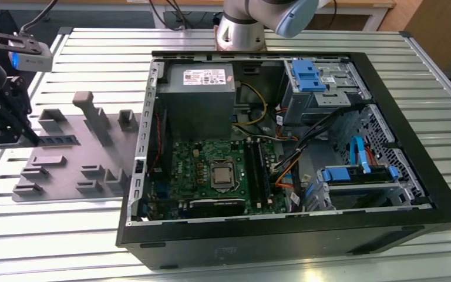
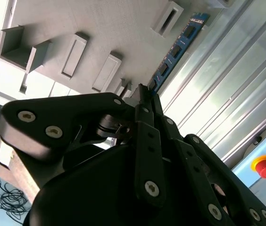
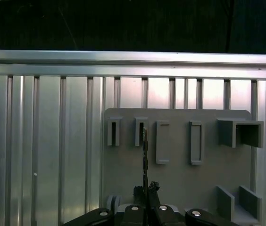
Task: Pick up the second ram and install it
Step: 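Pick up the second ram and move it above second insertion slot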
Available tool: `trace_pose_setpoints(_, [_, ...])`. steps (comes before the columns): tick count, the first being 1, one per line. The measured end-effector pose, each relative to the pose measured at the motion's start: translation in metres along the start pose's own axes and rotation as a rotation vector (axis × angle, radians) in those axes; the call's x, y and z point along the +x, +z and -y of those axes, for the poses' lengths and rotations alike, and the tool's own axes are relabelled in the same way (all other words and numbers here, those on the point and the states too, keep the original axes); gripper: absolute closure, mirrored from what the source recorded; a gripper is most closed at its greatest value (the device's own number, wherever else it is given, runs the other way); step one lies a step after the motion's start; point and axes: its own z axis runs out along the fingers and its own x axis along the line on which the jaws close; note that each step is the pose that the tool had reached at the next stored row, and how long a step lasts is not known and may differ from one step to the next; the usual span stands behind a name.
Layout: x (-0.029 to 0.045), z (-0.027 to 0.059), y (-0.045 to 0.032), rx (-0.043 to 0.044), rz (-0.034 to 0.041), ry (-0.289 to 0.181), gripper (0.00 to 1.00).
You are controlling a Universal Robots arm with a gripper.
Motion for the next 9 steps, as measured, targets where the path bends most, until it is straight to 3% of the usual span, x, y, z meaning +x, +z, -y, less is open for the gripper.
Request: trace_pose_setpoints(9, [0.0, 0.0001, -0.006, 0.0001, 0.0001, 0.0, 0.86])
